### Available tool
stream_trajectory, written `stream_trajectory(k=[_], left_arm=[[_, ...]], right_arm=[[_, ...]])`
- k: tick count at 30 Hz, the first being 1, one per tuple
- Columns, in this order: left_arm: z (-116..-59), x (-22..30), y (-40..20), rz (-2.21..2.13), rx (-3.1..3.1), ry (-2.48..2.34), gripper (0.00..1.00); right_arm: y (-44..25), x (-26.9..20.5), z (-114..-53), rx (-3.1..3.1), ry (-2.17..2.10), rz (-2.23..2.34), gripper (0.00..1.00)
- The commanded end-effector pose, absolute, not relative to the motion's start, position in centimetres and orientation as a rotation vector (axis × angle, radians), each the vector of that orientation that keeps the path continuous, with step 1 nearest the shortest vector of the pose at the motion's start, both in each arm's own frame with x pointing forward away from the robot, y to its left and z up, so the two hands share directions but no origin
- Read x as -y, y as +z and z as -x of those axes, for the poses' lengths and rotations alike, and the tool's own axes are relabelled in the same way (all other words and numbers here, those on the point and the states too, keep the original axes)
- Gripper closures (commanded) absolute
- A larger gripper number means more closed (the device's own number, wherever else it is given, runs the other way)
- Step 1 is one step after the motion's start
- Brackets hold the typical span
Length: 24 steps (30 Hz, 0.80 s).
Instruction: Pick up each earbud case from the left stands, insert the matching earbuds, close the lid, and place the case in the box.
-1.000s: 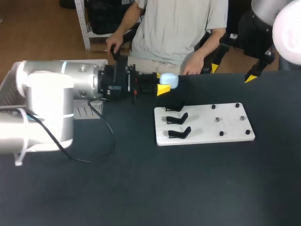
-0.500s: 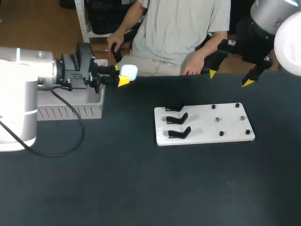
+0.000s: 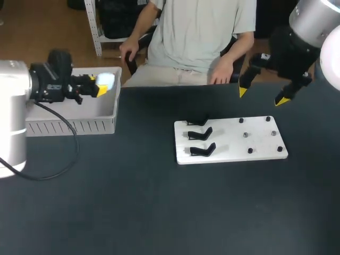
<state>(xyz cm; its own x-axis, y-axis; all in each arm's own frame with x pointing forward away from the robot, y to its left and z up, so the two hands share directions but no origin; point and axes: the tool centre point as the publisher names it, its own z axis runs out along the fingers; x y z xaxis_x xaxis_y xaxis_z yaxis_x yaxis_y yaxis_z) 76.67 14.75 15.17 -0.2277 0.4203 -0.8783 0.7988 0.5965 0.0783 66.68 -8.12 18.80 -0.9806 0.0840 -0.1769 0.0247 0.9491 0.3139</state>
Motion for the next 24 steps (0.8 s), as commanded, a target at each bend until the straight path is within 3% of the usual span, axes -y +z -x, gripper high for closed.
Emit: stream_trajectory(k=[1, 12, 24], left_arm=[[-75.5, -17.2, 14.7, -0.823, -1.862, -0.297, 1.0], [-79.6, -21.6, 14.4, -0.688, -1.868, -0.206, 1.0], [-84.2, -21.8, 13.8, -0.708, -1.901, -0.22, 1.0]], right_arm=[[18.8, 8.6, -65.7, -2.9, 0.469, -0.099, 0.0], [18.8, 8.6, -65.7, -2.904, 0.479, -0.097, 0.0], [18.8, 8.6, -65.7, -2.904, 0.479, -0.097, 0.0]])
